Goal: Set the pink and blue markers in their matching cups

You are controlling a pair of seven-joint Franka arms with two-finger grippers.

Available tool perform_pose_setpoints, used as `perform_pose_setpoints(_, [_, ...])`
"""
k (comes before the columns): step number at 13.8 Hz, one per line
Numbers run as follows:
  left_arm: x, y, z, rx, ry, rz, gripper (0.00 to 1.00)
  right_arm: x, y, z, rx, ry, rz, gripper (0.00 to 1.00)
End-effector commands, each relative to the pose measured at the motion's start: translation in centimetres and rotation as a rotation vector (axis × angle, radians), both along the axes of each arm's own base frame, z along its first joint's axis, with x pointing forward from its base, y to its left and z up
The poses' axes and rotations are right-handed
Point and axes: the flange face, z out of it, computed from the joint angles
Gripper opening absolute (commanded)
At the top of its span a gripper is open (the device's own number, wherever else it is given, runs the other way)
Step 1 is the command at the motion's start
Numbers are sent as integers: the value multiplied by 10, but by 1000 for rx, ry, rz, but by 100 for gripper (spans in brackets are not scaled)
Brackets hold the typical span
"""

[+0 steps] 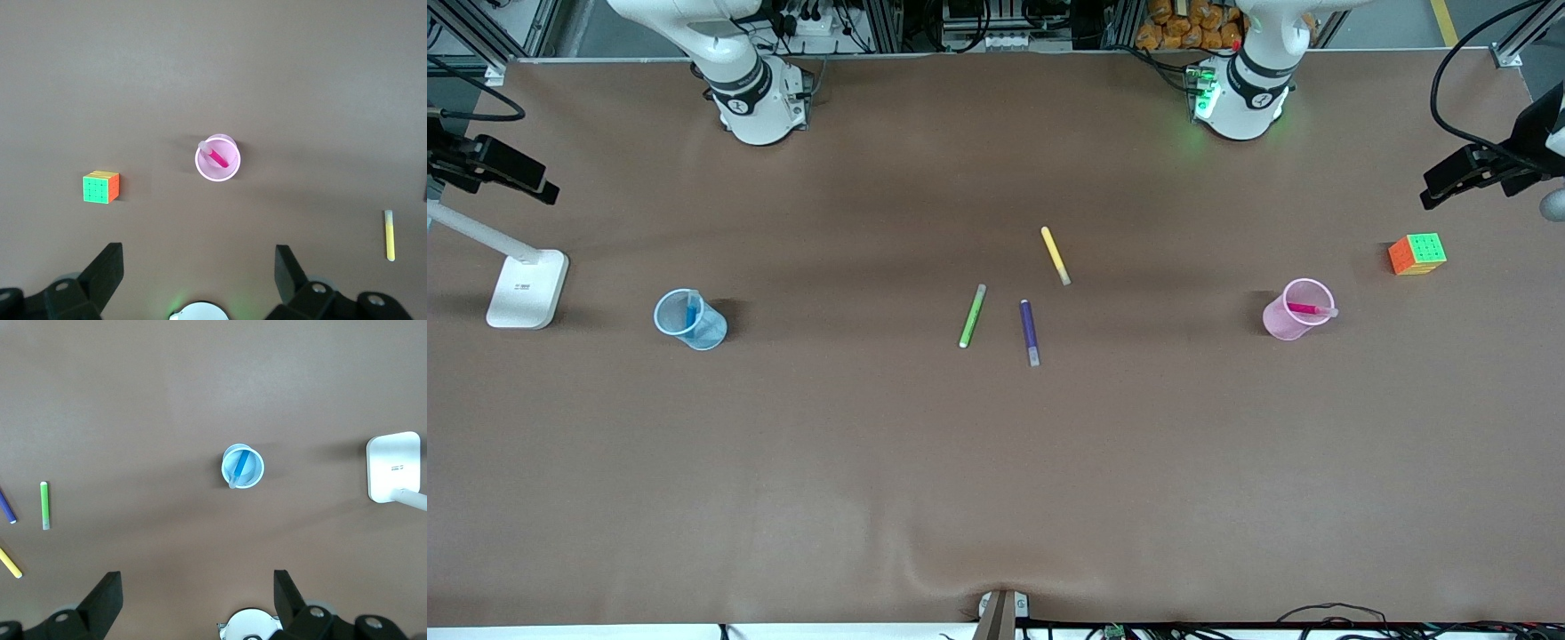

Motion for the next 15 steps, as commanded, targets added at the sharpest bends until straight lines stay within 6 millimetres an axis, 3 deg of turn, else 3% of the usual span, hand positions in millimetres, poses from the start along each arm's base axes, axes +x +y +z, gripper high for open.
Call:
perform_pose_setpoints(1, [5, 2, 7, -7, -15, 7, 100, -6, -2, 0, -1, -1, -2, 100])
perform_pose_setpoints(15, [11, 1, 9, -1, -14, 7, 100, -5, -4, -1, -1, -1, -3, 100])
